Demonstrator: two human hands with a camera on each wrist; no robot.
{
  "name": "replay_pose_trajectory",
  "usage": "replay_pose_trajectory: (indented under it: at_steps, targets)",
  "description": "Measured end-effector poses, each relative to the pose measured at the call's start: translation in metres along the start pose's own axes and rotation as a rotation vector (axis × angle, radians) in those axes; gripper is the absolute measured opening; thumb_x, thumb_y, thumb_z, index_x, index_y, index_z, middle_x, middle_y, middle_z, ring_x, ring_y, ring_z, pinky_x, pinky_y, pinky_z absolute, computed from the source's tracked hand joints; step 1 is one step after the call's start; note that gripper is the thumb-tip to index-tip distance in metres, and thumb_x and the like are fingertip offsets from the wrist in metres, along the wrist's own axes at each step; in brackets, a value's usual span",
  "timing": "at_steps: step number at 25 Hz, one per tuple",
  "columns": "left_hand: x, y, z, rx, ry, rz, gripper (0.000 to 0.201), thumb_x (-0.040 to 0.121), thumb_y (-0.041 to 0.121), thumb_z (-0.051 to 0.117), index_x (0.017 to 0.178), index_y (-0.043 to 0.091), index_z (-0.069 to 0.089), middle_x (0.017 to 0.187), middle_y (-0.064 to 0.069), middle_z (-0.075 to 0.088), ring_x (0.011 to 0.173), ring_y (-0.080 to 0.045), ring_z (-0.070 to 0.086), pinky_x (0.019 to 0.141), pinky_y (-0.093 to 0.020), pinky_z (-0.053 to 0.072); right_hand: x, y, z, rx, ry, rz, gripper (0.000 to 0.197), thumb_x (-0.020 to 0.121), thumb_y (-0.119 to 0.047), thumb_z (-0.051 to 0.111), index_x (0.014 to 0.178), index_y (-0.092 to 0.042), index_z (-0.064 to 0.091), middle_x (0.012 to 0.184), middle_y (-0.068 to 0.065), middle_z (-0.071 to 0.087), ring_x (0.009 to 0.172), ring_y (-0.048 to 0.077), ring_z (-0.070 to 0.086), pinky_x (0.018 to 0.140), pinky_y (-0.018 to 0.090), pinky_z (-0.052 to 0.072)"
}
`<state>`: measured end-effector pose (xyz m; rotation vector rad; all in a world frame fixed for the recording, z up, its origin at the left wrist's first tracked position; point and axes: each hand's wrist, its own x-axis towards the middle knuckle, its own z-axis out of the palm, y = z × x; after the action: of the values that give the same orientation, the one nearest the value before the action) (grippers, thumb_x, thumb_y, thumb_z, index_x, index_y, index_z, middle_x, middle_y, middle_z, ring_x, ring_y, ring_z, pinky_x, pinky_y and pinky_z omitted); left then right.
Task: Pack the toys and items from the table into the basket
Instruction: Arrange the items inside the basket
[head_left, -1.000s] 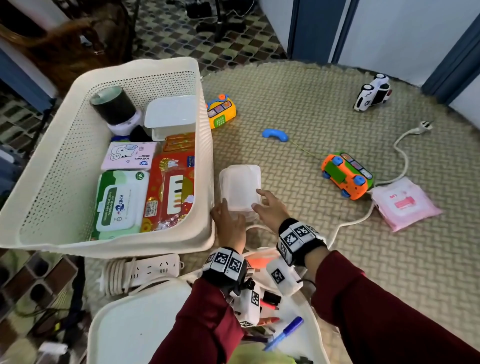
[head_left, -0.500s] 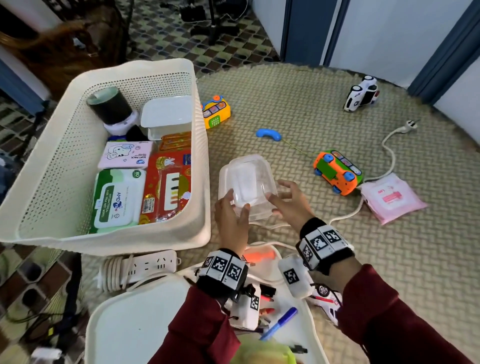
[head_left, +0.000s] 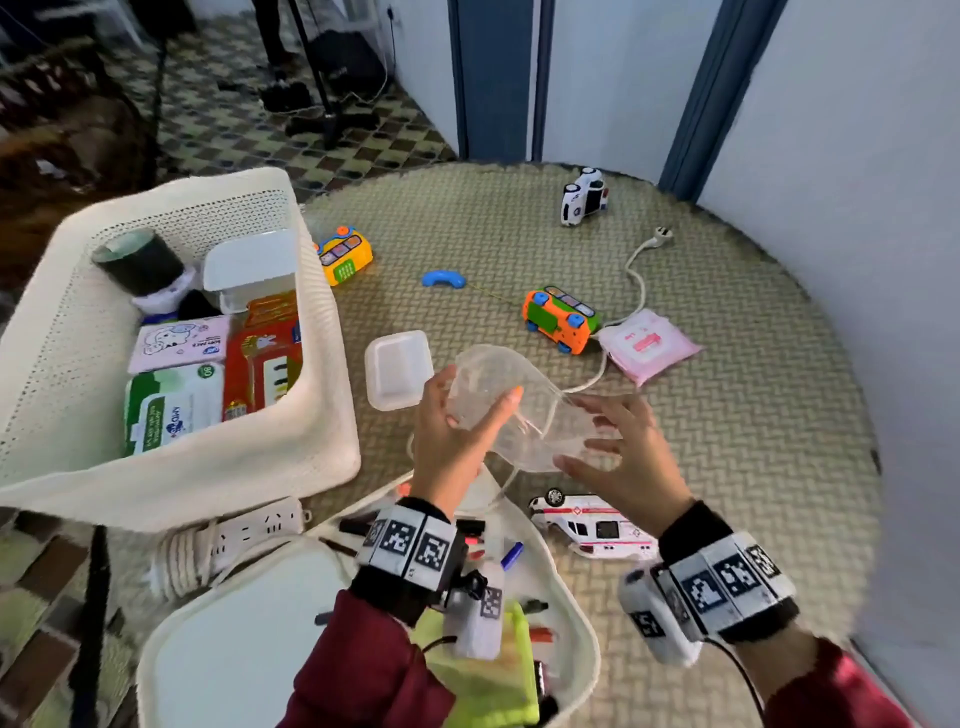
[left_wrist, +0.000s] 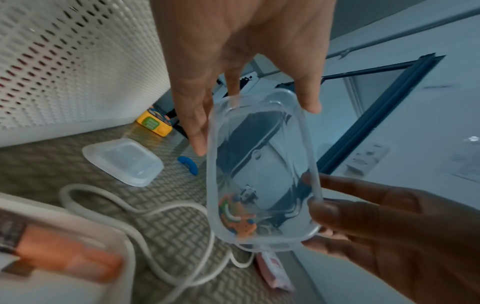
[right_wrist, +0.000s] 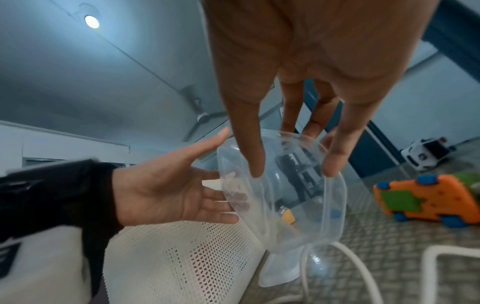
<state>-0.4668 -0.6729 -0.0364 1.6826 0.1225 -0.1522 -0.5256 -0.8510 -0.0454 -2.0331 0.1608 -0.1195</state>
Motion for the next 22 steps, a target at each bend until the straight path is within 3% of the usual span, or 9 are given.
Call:
replay_pose_trajectory:
  at_steps: [3,5,6,8,10,12,15,18,22]
  targets:
    - [-0.028,0.001,0.023,-0.009,-0.132,0.032,0.08,0.067,0.038,0.084,0.134,0.029,0.042,0.126,0.004,0.051,0.114,-0.017,0.057,0.097,-0.041,0.05,-0.033,0.017,-0.026,0.181,0.172,0.114,0.012,0.083,-0.035,0.067,0.095,-0.034,0.066,0.11,-0.004,0.052,0.098,0.004,0.059,0.077,0.021,0.053]
    - [-0.046,-0.001,0.041,-0.069,-0.244,0.032,0.089,0.06,0.04,0.083,0.136,0.028,0.04,0.12,0.0,0.054,0.104,-0.015,0.063,0.09,-0.032,0.054,-0.053,0.032,-0.047,0.241,0.294,0.209,0.022,0.09,-0.042,0.054,0.094,-0.025,0.069,0.102,0.007,0.064,0.09,0.018,0.066,0.076,0.03,0.055]
    - [-0.053,-0.003,0.05,-0.097,-0.299,0.027,0.09,0.057,0.04,0.081,0.136,0.029,0.04,0.115,0.001,0.055,0.098,-0.01,0.065,0.085,-0.027,0.054,-0.065,0.037,-0.058,0.32,0.329,0.286,0.022,0.092,-0.035,0.053,0.097,-0.019,0.067,0.098,0.012,0.066,0.081,0.021,0.067,0.071,0.029,0.056]
    - [-0.063,-0.01,0.067,-0.08,-0.435,0.001,0.082,0.067,0.025,0.081,0.138,0.03,0.04,0.114,0.007,0.054,0.093,0.006,0.062,0.08,-0.017,0.051,-0.088,0.047,-0.076,0.456,0.313,0.395,0.019,0.092,-0.012,0.055,0.11,-0.008,0.06,0.092,0.017,0.066,0.07,0.02,0.066,0.063,0.024,0.057]
    - [-0.073,-0.018,0.083,-0.066,-0.618,-0.059,0.079,0.075,0.01,0.076,0.142,0.026,0.036,0.125,0.012,0.049,0.104,0.015,0.054,0.08,-0.009,0.047,-0.114,0.059,-0.092,0.408,0.313,0.439,0.033,0.089,-0.002,0.058,0.122,-0.006,0.054,0.098,0.013,0.064,0.075,0.016,0.065,0.067,0.022,0.056]
    - [-0.082,-0.032,0.096,-0.034,-0.727,-0.138,0.068,0.08,0.02,0.071,0.14,0.026,0.039,0.13,0.012,0.049,0.116,0.005,0.049,0.08,-0.008,0.046,-0.138,0.079,-0.101,0.191,0.363,0.497,0.046,0.085,-0.005,0.065,0.129,-0.012,0.051,0.109,0.004,0.06,0.088,0.016,0.062,0.08,0.031,0.054]
    - [-0.092,-0.058,0.114,0.096,-0.691,-0.121,0.029,0.095,0.015,0.055,0.124,0.018,0.055,0.115,0.004,0.058,0.102,-0.008,0.055,0.071,-0.009,0.047,-0.165,0.111,-0.102,0.081,0.478,0.62,0.048,0.082,0.0,0.066,0.128,-0.006,0.053,0.104,0.007,0.062,0.087,0.022,0.062,0.079,0.03,0.053]
    - [-0.098,-0.087,0.123,0.296,-0.678,-0.052,0.026,0.093,0.004,0.056,0.118,0.006,0.059,0.097,0.005,0.059,0.085,-0.004,0.055,0.068,-0.005,0.044,-0.18,0.13,-0.098,0.035,0.54,0.71,0.039,0.084,0.007,0.058,0.123,0.002,0.058,0.088,0.01,0.065,0.077,0.022,0.059,0.074,0.03,0.049]
    - [-0.098,-0.111,0.129,0.449,-0.706,-0.052,0.03,0.089,0.002,0.061,0.119,0.0,0.061,0.101,-0.008,0.065,0.086,-0.013,0.059,0.07,-0.015,0.052,-0.188,0.138,-0.093,-0.081,0.494,0.791,0.034,0.088,-0.001,0.055,0.122,-0.003,0.06,0.099,0.014,0.069,0.085,0.02,0.059,0.083,0.027,0.045]
